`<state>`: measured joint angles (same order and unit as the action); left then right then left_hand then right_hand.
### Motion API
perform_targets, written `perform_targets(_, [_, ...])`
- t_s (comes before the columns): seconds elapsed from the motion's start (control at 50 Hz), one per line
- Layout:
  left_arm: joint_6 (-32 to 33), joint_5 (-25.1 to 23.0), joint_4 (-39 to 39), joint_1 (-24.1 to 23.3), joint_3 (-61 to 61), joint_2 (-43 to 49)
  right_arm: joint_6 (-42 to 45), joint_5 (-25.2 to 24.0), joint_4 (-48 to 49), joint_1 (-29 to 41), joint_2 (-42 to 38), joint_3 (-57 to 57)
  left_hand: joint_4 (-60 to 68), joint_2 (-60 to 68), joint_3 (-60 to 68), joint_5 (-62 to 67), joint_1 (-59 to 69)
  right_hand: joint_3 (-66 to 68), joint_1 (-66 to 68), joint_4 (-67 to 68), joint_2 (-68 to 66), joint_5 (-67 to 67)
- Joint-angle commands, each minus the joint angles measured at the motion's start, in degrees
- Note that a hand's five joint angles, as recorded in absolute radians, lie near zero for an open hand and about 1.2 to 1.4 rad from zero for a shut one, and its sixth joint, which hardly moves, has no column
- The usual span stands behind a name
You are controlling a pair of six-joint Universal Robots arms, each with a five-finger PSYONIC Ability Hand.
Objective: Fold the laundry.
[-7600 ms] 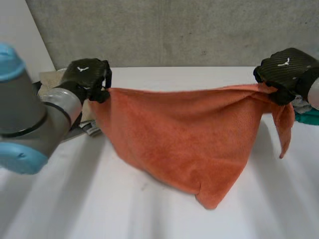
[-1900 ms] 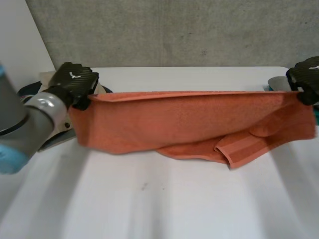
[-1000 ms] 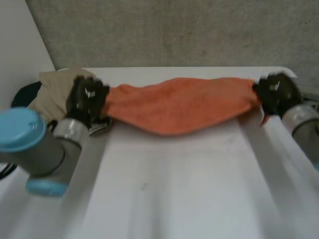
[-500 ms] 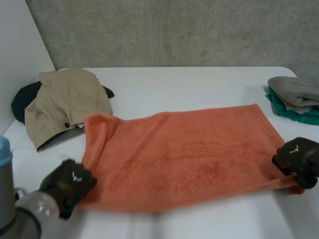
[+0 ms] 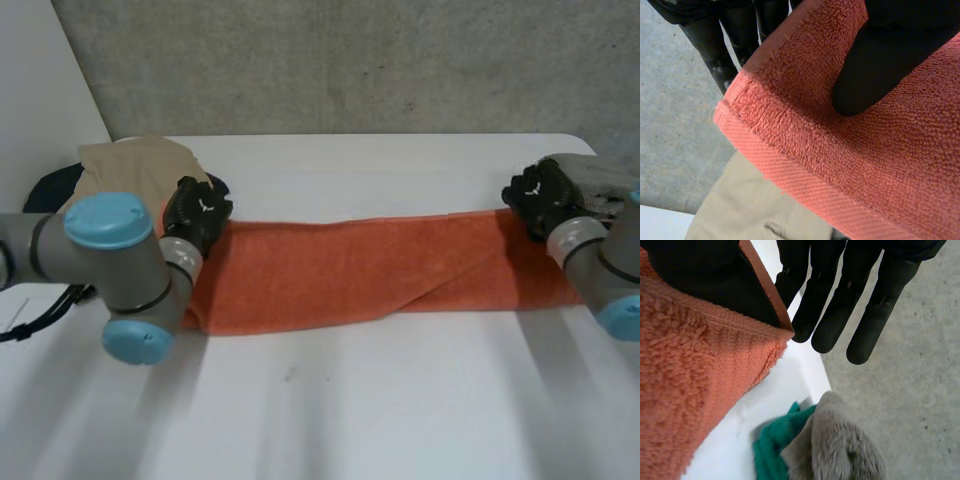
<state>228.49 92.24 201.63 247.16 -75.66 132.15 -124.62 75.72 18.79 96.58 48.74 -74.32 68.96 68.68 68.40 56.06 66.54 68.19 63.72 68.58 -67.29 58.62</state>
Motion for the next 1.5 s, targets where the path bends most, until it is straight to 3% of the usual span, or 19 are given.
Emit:
perform_targets(0.02, [0.73, 0.39, -0.19, -0.36, 9.47, 6.45, 0.52, 0.04, 6.34, 0.36, -9.97, 10.60, 11.04, 11.32, 11.60, 13.94, 13.46, 11.81, 16.28, 11.42, -12.71, 11.38])
perform_targets(0.14, [1.17, 0.22, 0.78, -0.54, 13.07, 9.17, 0.44, -0.57, 9.68, 0.36, -14.80, 15.69, 11.04, 11.32, 11.60, 13.94, 13.46, 11.81, 16.28, 11.42, -12.71, 11.38])
perform_targets(0.16, [1.09, 0.22, 1.30, -0.63, 13.95, 9.70, 0.26, -0.57, 9.69, 0.45, -16.20, 17.01, 11.04, 11.32, 11.60, 13.94, 13.46, -13.61, -9.14, -14.00, 12.71, -14.04])
perform_targets(0.18, [1.09, 0.22, 1.66, -0.63, 14.22, 9.79, 0.26, -0.57, 9.77, 0.45, -16.91, 17.63, 2.24, 2.52, 2.80, 5.13, 4.65, -39.68, -35.21, -40.07, 38.78, -40.11])
perform_targets(0.2, [1.09, 0.22, 1.92, -0.71, 14.39, 9.88, 0.35, -0.40, 9.69, 0.54, -17.53, 18.16, -15.50, -15.22, -14.94, -12.61, -13.09, -58.19, -53.72, -58.58, 57.29, -58.62])
perform_targets(0.24, [1.17, 0.57, 2.62, -0.98, 14.57, 9.88, 0.00, -0.48, 9.60, 0.80, -18.41, 19.48, -55.33, -55.05, -54.77, -52.43, -52.91, -58.19, -53.72, -58.58, 57.29, -58.62])
perform_targets(0.36, [0.91, 2.85, 3.59, -2.21, 13.78, 8.91, -6.14, 0.66, 9.34, 0.63, -14.56, 19.13, -58.41, -58.13, -57.85, -55.51, -55.99, -58.19, -53.72, -58.58, 57.29, -58.62])
perform_targets(0.44, [0.65, 3.38, 3.15, -3.52, 11.24, 3.48, -16.51, 1.62, 6.45, 0.27, -5.96, 15.19, -58.41, -58.13, -57.85, -55.51, -55.99, -58.19, -53.72, -58.58, 57.29, -58.62])
perform_targets(0.5, [0.21, 3.30, 3.15, -3.70, 7.99, -0.48, -23.80, 0.75, -2.58, -1.47, 5.63, 10.18, -58.41, -58.13, -57.85, -55.51, -55.99, -58.19, -53.72, -58.58, 57.29, -58.62])
perform_targets(0.56, [0.12, 3.03, 3.15, -4.05, 4.03, -5.05, -25.40, -1.00, -11.45, -4.89, 10.74, 7.45, -58.41, -58.13, -57.85, -55.51, -55.99, -58.19, -53.72, -58.58, 57.29, -58.62])
perform_targets(0.62, [-0.41, 2.94, 3.07, -4.14, 0.25, -8.66, -25.76, -2.68, -18.68, -7.45, 12.34, 5.86, -58.41, -58.13, -57.85, -55.51, -55.99, -57.12, -52.65, -57.51, 56.22, -57.55])
perform_targets(0.68, [-3.13, 2.68, 3.07, -4.67, -3.53, -11.65, -25.23, -6.01, -29.66, -11.14, 12.96, 2.44, -58.41, -58.13, -57.85, -55.51, -55.99, -43.66, -39.19, -44.05, 42.76, -44.09])
perform_targets(0.74, [-7.95, 2.50, 3.07, -5.20, -6.16, -12.80, -24.97, -6.72, -32.93, -11.77, 12.79, -0.54, -58.41, -58.13, -57.85, -55.51, -55.99, -38.62, -34.15, -39.01, 37.72, -39.05])
perform_targets(0.88, [-13.15, 2.24, 3.07, -5.64, -8.28, -12.62, -22.34, -6.72, -27.25, -12.47, 9.19, -5.30, -58.24, -57.96, -57.68, -55.35, -55.83, -38.09, -33.62, -38.48, 37.19, -38.52])
perform_targets(1.1, [-13.24, 2.24, 3.24, -5.64, -8.81, -12.36, -18.55, -6.46, -18.97, -12.12, 2.60, -5.04, -58.24, -57.96, -57.68, -55.34, -55.82, -37.59, -33.12, -37.98, 36.69, -38.02])
perform_targets(1.12, [-13.33, 2.24, 3.24, -5.64, -8.89, -12.36, -18.20, -6.37, -18.70, -12.12, 2.24, -4.95, -58.24, -57.96, -57.68, -55.34, -55.82, -35.42, -30.95, -35.81, 34.52, -35.85])
perform_targets(1.22, [-13.33, 2.24, 3.24, -5.64, -9.07, -12.36, -16.53, -5.24, -15.38, -12.47, 1.45, -3.99, -58.24, -57.96, -57.68, -55.34, -55.82, 11.72, 16.19, 11.34, -12.62, 11.29])
perform_targets(1.4, [-13.33, 2.24, 3.33, -5.46, -11.18, -14.38, -14.34, 1.63, -11.76, -17.47, 6.28, -4.95, -58.24, -57.96, -57.68, -55.34, -55.82, 11.81, 16.28, 11.42, -12.71, 11.38])
perform_targets(1.5, [-13.33, 2.24, 3.59, -5.02, -13.37, -16.49, -4.33, 2.42, -11.14, -21.96, 7.43, -3.37, -58.41, -58.13, -57.85, -55.51, -55.99, 11.81, 16.28, 11.42, -12.71, 11.38])
